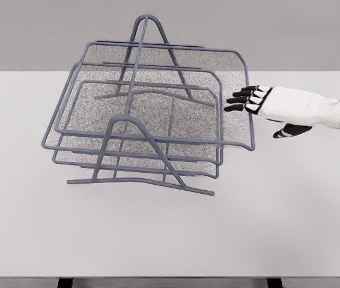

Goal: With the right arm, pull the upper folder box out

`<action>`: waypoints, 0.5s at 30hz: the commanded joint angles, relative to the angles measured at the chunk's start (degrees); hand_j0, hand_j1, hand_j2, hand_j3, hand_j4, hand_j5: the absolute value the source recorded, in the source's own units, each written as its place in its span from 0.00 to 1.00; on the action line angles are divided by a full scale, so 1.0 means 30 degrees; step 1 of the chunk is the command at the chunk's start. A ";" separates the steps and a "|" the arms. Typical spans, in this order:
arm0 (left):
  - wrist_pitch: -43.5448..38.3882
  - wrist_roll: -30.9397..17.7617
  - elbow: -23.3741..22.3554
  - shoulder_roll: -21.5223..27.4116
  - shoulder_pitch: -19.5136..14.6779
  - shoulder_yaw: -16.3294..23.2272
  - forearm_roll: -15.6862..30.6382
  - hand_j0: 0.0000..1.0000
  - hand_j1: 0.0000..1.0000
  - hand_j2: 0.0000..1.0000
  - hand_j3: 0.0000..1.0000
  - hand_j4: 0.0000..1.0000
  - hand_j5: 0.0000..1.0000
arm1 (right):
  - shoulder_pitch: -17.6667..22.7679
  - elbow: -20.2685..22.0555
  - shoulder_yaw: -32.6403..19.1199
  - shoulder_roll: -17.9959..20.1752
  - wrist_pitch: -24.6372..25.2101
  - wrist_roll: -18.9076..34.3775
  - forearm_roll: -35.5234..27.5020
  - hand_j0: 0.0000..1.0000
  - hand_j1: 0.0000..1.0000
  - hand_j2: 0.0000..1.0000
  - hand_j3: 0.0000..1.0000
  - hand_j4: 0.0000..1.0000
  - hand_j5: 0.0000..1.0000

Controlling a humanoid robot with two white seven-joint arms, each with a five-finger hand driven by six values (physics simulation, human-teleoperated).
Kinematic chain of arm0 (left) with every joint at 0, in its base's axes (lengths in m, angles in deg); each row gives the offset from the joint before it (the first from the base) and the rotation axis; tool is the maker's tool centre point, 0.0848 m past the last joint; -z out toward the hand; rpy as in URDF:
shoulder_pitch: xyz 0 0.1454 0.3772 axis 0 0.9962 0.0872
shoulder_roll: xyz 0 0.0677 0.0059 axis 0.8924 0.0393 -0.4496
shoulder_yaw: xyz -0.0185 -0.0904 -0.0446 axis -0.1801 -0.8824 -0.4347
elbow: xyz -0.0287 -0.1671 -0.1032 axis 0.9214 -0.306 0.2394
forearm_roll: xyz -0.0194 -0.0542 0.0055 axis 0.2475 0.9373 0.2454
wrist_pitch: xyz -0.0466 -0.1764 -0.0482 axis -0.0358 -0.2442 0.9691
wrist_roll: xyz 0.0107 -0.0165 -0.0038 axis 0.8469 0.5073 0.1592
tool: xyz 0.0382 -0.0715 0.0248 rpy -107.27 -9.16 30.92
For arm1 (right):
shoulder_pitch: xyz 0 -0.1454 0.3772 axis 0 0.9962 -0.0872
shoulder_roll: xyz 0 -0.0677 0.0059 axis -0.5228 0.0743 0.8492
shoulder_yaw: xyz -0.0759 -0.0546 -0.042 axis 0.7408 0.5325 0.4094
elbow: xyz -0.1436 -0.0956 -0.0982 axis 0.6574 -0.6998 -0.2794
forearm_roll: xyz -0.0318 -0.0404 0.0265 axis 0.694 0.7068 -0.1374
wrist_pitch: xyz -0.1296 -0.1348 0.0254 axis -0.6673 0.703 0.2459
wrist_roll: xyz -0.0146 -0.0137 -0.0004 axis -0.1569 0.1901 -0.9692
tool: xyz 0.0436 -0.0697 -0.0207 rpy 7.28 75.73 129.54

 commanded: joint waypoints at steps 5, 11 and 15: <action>0.0000 -0.0002 0.0007 0.0000 0.0000 0.0005 0.0007 1.00 1.00 1.00 1.00 1.00 1.00 | 0.0030 -0.0172 -0.0056 0.0635 -0.0079 0.0084 0.1019 1.00 1.00 1.00 1.00 1.00 1.00; 0.0000 -0.0002 0.0007 0.0000 0.0000 0.0005 0.0007 1.00 1.00 1.00 1.00 1.00 1.00 | 0.0088 -0.0172 -0.0115 0.1632 -0.0079 0.0055 0.0756 1.00 1.00 1.00 1.00 1.00 1.00; 0.0000 -0.0002 0.0007 0.0000 0.0000 -0.0024 0.0007 1.00 1.00 1.00 1.00 1.00 1.00 | 0.0088 -0.0172 -0.0115 0.2101 -0.0079 0.0055 0.0492 1.00 1.00 1.00 1.00 1.00 1.00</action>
